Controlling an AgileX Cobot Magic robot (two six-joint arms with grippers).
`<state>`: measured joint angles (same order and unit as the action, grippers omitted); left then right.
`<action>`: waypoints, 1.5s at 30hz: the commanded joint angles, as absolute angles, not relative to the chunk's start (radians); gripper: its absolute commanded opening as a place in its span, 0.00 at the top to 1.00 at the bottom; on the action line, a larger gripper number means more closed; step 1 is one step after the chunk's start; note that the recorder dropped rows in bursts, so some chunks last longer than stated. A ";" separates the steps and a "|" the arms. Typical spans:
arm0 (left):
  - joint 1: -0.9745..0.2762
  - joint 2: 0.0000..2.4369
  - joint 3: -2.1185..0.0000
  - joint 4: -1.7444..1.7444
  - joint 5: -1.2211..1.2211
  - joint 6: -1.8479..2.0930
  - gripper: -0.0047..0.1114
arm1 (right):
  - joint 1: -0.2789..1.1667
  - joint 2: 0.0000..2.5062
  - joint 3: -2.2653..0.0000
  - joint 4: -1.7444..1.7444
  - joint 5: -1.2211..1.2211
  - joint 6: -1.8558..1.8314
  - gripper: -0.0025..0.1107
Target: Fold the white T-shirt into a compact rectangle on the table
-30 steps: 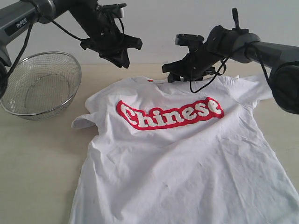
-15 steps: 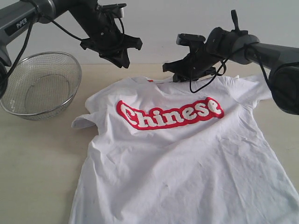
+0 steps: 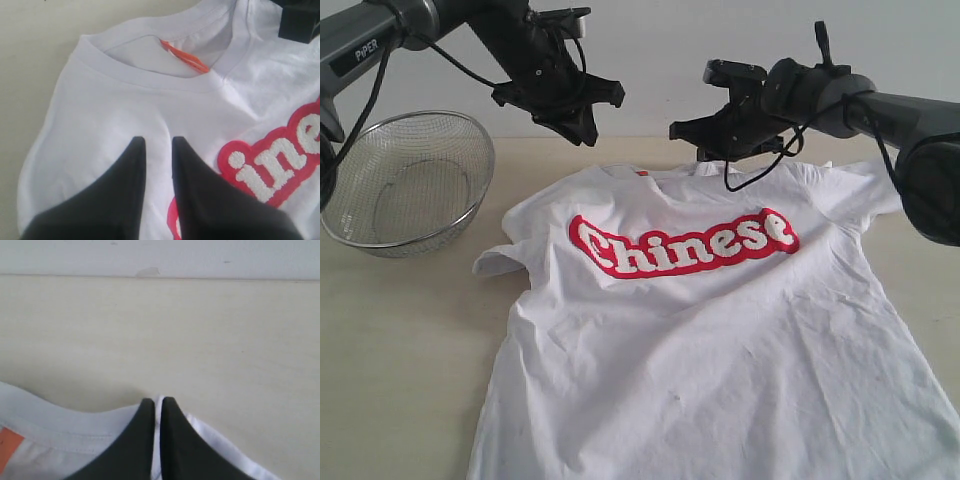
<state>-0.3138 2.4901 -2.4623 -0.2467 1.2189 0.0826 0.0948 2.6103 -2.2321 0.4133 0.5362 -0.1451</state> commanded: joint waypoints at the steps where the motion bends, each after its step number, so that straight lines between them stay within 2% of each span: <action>1: -0.313 2.485 -2.465 -0.254 1.221 0.095 0.80 | 0.090 2.602 -2.235 0.403 0.524 -0.142 0.98; 3: -0.313 2.485 -2.465 -0.254 1.221 0.097 0.80 | 0.090 2.602 -2.235 0.403 0.528 -0.155 0.95; 4: -0.313 2.485 -2.465 -0.254 1.221 0.097 0.80 | 0.092 2.602 -2.235 0.403 0.530 -0.161 0.89; 5: -0.313 2.485 -2.465 -0.254 1.221 0.097 0.80 | 0.092 2.602 -2.235 0.403 0.530 -0.161 0.81; 8: -0.313 2.485 -2.465 -0.254 1.221 0.097 0.80 | 0.092 2.602 -2.235 0.405 0.532 -0.165 0.48; 10: -0.313 2.485 -2.465 -0.254 1.221 0.097 0.80 | 0.097 2.602 -2.235 0.432 0.519 -0.165 0.44; 16: -0.313 2.485 -2.465 -0.254 1.221 0.097 0.80 | 0.103 2.613 -2.235 0.373 0.558 -0.163 0.62; 40: -0.313 2.485 -2.465 -0.254 1.221 0.097 0.80 | 0.149 2.628 -2.235 0.119 0.576 -0.056 0.62; 43: -0.313 2.485 -2.465 -0.254 1.221 0.097 0.80 | 0.149 2.628 -2.235 0.104 0.585 -0.050 0.70; 45: -0.313 2.485 -2.465 -0.254 1.221 0.097 0.80 | 0.149 2.628 -2.235 0.094 0.589 -0.050 0.83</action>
<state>-0.3138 2.4901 -2.4623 -0.2467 1.2189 0.0899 0.1469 2.6228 -2.2321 0.1088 0.5668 -0.0589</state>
